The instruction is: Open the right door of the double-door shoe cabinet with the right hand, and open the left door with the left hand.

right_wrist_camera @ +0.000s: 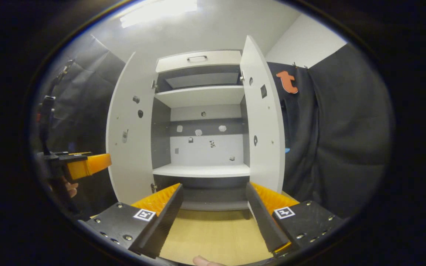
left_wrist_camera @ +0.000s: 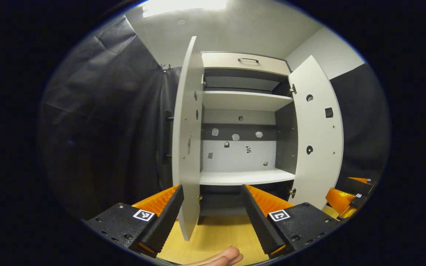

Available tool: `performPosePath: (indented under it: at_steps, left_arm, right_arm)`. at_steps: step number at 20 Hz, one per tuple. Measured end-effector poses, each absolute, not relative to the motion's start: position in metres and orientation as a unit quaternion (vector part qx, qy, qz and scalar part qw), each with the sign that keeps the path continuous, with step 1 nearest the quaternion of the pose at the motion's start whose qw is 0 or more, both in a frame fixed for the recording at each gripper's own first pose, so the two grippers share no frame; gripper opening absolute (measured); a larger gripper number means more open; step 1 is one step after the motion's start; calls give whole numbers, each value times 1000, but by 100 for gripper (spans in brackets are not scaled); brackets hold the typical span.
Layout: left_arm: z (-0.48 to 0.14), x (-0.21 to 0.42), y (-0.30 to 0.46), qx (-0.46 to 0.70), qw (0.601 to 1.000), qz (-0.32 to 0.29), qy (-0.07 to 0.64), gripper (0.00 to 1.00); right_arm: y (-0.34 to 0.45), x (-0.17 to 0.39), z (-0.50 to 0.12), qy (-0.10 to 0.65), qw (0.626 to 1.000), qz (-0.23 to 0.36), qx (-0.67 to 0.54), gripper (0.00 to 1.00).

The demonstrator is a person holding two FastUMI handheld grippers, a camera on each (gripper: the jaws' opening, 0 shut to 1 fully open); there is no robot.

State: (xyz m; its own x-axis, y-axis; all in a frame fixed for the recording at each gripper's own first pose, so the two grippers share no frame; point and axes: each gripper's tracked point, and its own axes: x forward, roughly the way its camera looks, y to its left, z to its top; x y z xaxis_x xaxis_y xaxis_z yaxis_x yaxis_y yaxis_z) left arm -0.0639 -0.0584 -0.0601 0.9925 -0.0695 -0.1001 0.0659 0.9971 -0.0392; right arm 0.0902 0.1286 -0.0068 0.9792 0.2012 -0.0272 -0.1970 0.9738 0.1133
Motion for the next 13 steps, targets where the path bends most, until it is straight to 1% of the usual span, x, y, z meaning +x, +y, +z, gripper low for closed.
performPosePath:
  at_steps: [1,2,3,4,5,6,7,13]
  left_arm:
    - [-56,-63,-66,-17,998,-42,47,96]
    - [-53,-63,-74,-18,998,-47,45,93]
    - [-51,-62,-81,-17,998,-53,43,96]
    - [-49,-61,-87,-13,997,-61,42,96]
    - [-48,-61,-93,-9,997,-67,39,96]
    - [-47,-59,-96,-6,997,-71,39,94]
    - [-47,-58,-101,-6,996,-76,38,96]
    - [-55,-58,-103,-4,996,-81,36,96]
  right_arm:
    - [126,91,-2,17,993,98,58,100]
    - [126,93,3,16,993,96,60,97]
    - [124,94,9,12,994,94,62,100]
    - [121,97,14,9,994,89,60,97]
    - [119,99,17,8,995,85,56,100]
    - [119,103,22,5,995,83,52,100]
    - [119,105,27,1,995,81,50,100]
    - [125,113,28,1,996,82,30,100]
